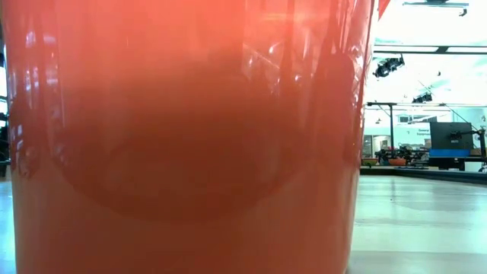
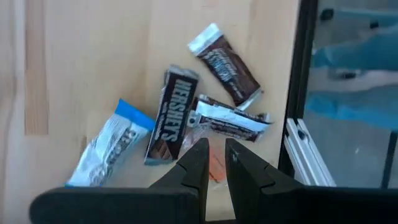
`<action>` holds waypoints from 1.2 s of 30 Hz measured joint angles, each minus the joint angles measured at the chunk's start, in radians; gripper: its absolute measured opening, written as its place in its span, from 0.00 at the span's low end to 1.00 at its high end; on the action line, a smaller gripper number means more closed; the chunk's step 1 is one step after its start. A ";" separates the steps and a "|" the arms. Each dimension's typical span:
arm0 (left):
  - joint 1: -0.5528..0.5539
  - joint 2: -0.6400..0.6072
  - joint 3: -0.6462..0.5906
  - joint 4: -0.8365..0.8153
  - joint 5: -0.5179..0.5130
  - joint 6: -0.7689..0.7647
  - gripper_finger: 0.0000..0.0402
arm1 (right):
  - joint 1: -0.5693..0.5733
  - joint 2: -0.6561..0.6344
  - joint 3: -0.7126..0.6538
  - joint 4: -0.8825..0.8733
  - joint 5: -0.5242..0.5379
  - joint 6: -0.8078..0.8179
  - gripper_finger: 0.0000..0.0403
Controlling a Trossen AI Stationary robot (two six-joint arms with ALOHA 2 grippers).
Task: Organize candy in baskets
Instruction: Put the dark brown chocolate bar into the dark purple bucket
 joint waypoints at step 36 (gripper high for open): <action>0.054 0.000 -0.001 0.019 -0.094 0.075 0.12 | 0.000 0.000 0.000 0.000 0.000 0.000 0.35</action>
